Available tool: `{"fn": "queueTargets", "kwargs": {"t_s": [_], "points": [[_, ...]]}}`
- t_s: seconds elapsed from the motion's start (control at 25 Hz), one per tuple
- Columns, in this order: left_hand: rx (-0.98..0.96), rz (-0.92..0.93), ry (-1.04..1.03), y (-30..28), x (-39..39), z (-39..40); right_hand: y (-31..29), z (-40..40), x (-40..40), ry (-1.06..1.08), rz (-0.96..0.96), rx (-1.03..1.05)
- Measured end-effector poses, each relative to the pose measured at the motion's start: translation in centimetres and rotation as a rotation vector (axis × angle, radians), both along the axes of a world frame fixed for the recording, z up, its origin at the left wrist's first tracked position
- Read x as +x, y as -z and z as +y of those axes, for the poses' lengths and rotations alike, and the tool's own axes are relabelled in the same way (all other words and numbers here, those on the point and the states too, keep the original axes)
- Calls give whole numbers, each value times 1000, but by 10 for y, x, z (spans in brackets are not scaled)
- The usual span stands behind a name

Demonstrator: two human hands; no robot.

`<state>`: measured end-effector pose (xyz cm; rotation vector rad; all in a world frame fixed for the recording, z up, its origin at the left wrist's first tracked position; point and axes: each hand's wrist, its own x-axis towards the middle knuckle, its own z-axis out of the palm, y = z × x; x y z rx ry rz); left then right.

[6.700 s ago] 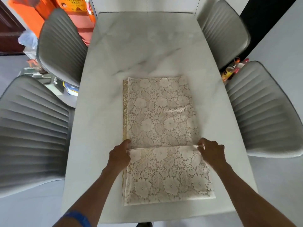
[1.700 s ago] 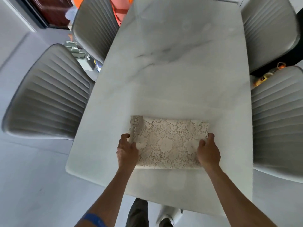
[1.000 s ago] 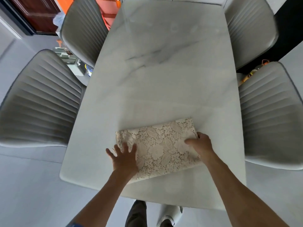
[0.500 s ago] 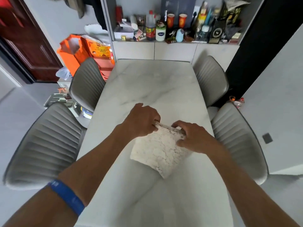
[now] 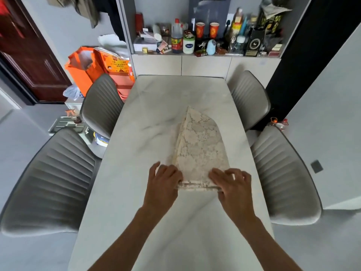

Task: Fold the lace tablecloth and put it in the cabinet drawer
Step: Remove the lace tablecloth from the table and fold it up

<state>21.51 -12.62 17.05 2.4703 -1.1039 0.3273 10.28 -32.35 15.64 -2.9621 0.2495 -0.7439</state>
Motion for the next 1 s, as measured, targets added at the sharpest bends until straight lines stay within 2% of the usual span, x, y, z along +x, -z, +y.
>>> {"fn": "queueTargets", "kwargs": {"t_s": [0.08, 0.16, 0.2, 0.32, 0.4, 0.48, 0.56, 0.72, 0.84, 1.0], "points": [[285, 223, -25, 66, -34, 21, 62, 22, -33, -63, 304, 28], [630, 539, -30, 126, -69, 46, 118, 46, -73, -74, 573, 78], [706, 659, -28, 147, -80, 56, 138, 53, -89, -71, 669, 135], [574, 725, -125, 172, -79, 57, 159, 54, -91, -17, 751, 322], [428, 704, -240, 170, -57, 36, 158, 44, -68, 43, 695, 431], [304, 778, -366, 169, -32, 8, 157, 34, -41, 96, 626, 532], [307, 900, -455, 176, -12, -17, 162, 26, -16, 133, 657, 532], [212, 1115, -674, 199, 2, -34, 177, 17, 3, 188, 908, 489], [230, 1103, -672, 209, 0, -33, 185, 14, 3, 141, 891, 401], [125, 1027, -574, 213, -3, -16, 196, 12, 2, 92, 889, 330]]}}
